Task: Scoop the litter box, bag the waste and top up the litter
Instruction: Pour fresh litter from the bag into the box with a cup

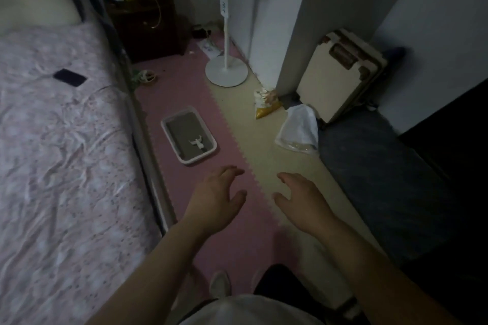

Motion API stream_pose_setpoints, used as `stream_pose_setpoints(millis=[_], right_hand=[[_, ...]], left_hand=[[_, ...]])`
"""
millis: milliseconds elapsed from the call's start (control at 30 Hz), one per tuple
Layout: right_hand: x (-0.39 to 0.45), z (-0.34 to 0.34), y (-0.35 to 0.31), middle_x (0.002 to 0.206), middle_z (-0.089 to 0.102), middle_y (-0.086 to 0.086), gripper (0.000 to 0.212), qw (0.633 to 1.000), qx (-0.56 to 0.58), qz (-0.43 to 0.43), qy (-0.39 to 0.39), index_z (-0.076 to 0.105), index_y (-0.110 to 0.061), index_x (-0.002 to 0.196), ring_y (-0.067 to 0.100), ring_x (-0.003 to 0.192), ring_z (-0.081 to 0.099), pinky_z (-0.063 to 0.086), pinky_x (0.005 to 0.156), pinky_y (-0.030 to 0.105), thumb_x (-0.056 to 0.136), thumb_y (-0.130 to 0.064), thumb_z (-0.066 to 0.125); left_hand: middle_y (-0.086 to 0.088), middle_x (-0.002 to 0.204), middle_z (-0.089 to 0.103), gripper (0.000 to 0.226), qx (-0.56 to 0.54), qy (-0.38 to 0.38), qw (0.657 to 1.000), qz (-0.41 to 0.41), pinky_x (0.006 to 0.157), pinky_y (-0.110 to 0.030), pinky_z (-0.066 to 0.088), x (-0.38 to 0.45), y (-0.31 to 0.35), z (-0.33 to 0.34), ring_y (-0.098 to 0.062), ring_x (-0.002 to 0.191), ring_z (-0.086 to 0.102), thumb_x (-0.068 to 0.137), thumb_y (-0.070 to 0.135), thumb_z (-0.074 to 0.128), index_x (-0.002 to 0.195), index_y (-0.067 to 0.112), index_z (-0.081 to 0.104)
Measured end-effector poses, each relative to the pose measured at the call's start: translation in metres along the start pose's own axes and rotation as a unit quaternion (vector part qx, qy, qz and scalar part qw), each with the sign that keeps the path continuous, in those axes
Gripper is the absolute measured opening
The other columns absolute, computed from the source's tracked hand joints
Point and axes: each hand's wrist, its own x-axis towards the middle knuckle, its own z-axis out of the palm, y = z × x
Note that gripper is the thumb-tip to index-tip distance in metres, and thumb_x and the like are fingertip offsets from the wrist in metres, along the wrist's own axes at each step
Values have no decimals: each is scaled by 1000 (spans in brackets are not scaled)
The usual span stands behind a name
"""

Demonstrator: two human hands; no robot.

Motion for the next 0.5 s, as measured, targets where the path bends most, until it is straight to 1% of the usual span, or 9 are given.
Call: stream_pose_setpoints(millis=[67, 200, 367, 500], right_hand=[[23, -5, 6, 146, 49, 3, 56, 1000, 6, 9, 5, 44, -19, 148, 19, 131, 48, 40, 107, 29, 96, -31, 60], [80, -18, 23, 148, 48, 1, 56, 999, 25, 28, 5, 45, -20, 149, 17, 132, 47, 40, 108, 30, 96, -31, 61], [170, -46, 46, 149, 47, 0, 57, 998, 47, 37, -5, 43, -24, 148, 19, 133, 47, 42, 109, 35, 95, -35, 61], [245, -84, 52, 150, 46, 2, 58, 998, 61, 25, -24, 42, -24, 149, 20, 135, 45, 40, 110, 35, 96, -37, 60]], left_hand=[[-1, 142, 56, 51, -1, -12, 1000, 1, 108, -38, 43, 25, -3, 2, -22, 130, 52, 91, 42, 55, 138, 21, 55], [-2, 143, 55, 55, 3, -32, 999, -7, 108, -39, 43, 83, -8, 8, -23, 131, 52, 89, 46, 51, 138, 21, 55], [-1, 144, 54, 49, 19, -32, 999, -9, 107, -33, 40, 175, -1, 9, -21, 132, 50, 95, 37, 58, 140, 20, 54], [-1, 147, 52, 48, 27, -27, 999, -20, 110, -35, 40, 253, 16, -2, -21, 134, 48, 97, 37, 57, 141, 21, 51]])
